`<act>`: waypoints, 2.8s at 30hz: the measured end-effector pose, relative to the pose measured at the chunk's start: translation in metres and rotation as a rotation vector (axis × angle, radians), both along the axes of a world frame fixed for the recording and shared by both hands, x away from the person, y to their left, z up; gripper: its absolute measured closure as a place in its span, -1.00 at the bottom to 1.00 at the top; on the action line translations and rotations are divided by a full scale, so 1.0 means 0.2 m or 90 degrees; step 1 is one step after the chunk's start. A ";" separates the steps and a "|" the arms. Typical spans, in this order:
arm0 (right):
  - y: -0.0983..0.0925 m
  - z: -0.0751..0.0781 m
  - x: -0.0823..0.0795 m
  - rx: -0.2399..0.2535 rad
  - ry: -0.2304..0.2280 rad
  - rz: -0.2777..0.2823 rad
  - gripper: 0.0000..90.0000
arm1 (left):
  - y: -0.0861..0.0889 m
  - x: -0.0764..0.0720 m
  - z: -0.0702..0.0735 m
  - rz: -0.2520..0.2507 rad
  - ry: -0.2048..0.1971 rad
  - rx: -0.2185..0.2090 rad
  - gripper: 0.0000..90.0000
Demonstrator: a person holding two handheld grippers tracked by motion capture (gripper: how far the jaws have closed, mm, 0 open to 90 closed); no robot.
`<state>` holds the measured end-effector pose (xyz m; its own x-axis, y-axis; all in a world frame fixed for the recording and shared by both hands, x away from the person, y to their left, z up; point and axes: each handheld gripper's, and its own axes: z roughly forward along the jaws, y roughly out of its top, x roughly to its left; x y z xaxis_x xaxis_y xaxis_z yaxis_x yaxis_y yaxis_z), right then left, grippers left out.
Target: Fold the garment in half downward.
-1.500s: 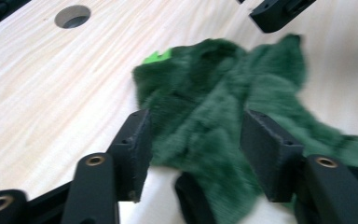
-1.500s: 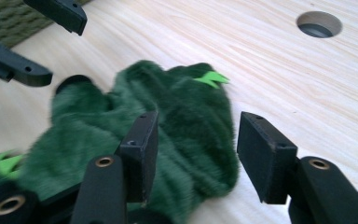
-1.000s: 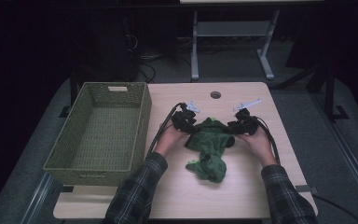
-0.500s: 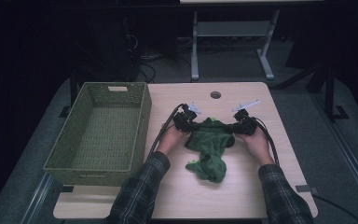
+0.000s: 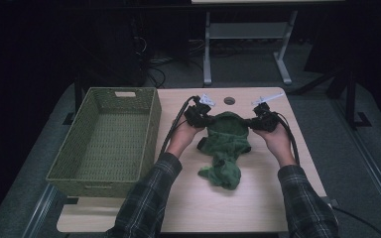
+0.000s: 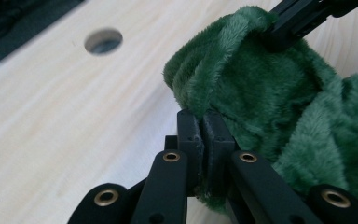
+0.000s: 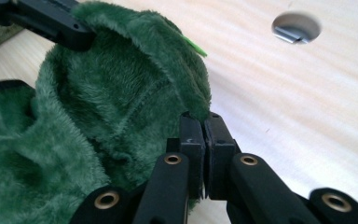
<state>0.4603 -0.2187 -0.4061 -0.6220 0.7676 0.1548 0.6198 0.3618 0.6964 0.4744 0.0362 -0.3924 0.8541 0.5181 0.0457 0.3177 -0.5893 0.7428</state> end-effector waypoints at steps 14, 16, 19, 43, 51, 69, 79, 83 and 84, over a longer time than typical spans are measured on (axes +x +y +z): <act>-0.01 0.12 -0.18 0.017 -0.045 0.048 0.95 | 0.07 -0.20 0.12 -0.020 -0.002 -0.045 0.91; 0.00 0.12 -0.22 0.018 -0.056 0.058 0.95 | 0.07 -0.25 0.13 -0.030 -0.004 -0.041 0.91; 0.01 0.13 -0.29 0.017 -0.060 0.074 0.95 | 0.07 -0.31 0.13 -0.041 -0.006 -0.042 0.91; 0.04 0.03 -0.70 0.059 -0.071 0.152 0.94 | 0.17 -0.67 -0.02 -0.117 0.003 -0.039 0.92; 0.06 -0.04 -0.79 0.049 -0.056 0.176 0.94 | 0.21 -0.73 -0.08 -0.130 0.023 -0.027 0.92; 0.08 -0.22 -0.88 0.016 0.031 0.205 0.94 | 0.18 -0.81 -0.30 -0.173 0.082 0.024 0.93; 0.08 -0.30 -0.85 0.001 0.069 0.207 0.94 | 0.16 -0.81 -0.35 -0.180 0.087 0.044 0.93; 0.09 -0.31 -0.85 -0.005 0.063 0.211 0.87 | 0.16 -0.81 -0.36 -0.177 0.093 0.029 0.82; 0.09 -0.30 -0.85 0.000 0.066 0.210 0.77 | 0.17 -0.81 -0.36 -0.181 0.091 0.035 0.76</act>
<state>0.2895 -0.2016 -0.4668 -0.8178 0.5274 0.2301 0.5365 0.5542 0.6364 0.3119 0.0699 -0.4636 0.9639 0.2585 -0.0639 0.2339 -0.7069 0.6675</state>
